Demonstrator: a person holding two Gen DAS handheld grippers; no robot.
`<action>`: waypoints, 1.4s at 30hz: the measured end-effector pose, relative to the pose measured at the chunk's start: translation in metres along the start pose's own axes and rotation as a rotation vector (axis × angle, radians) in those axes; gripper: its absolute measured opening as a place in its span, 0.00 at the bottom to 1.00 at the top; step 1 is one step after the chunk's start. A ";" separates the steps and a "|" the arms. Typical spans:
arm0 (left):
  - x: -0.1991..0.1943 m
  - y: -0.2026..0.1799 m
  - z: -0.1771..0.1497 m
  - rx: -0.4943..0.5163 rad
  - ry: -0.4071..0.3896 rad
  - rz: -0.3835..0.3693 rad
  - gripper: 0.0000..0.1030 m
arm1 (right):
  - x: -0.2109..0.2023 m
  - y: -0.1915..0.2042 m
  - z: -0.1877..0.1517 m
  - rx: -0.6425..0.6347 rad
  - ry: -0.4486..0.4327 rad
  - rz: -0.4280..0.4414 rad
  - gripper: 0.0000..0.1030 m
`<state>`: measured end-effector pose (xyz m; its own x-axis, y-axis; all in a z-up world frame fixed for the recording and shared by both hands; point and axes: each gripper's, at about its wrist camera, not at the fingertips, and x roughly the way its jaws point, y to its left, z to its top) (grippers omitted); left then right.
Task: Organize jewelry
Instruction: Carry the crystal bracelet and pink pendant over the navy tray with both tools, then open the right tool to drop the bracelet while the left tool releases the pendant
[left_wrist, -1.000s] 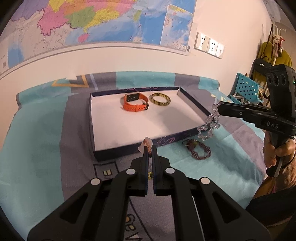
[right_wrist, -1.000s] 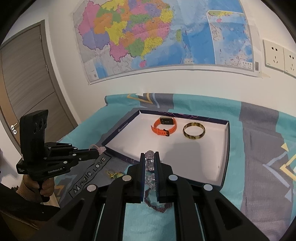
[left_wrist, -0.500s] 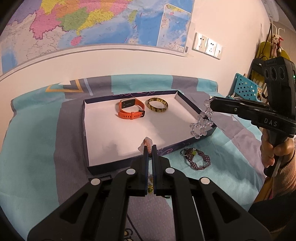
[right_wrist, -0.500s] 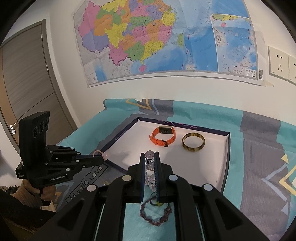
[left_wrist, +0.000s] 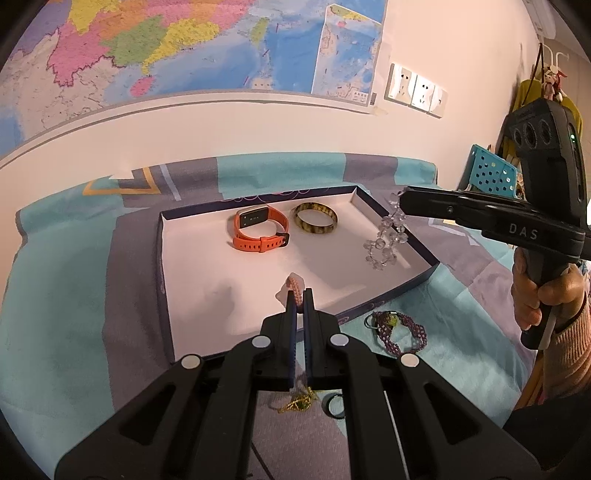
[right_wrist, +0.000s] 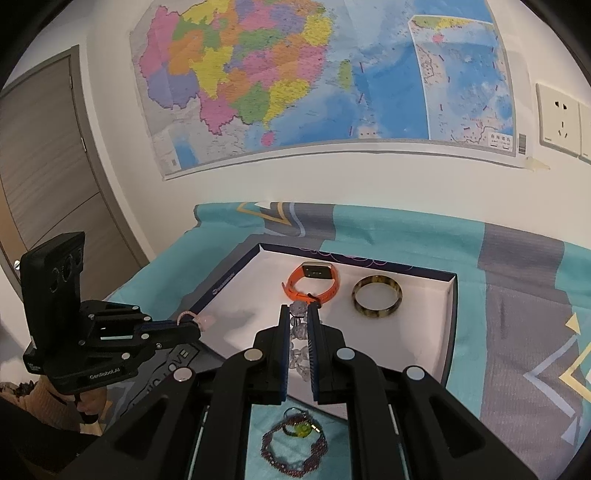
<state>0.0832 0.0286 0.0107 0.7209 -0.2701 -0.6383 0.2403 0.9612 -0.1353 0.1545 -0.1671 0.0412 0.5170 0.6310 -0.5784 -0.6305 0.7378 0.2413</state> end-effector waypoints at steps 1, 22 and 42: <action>0.001 0.000 0.001 -0.002 0.002 -0.003 0.04 | 0.002 -0.001 0.001 0.001 0.001 -0.002 0.07; 0.033 0.005 0.018 -0.006 0.038 0.009 0.04 | 0.039 -0.015 0.016 0.031 0.033 -0.026 0.07; 0.066 0.012 0.023 -0.020 0.094 0.026 0.04 | 0.063 -0.022 0.025 0.034 0.060 -0.020 0.07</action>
<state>0.1488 0.0212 -0.0152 0.6627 -0.2393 -0.7096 0.2082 0.9691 -0.1323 0.2151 -0.1379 0.0188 0.4927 0.6013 -0.6290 -0.5998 0.7584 0.2551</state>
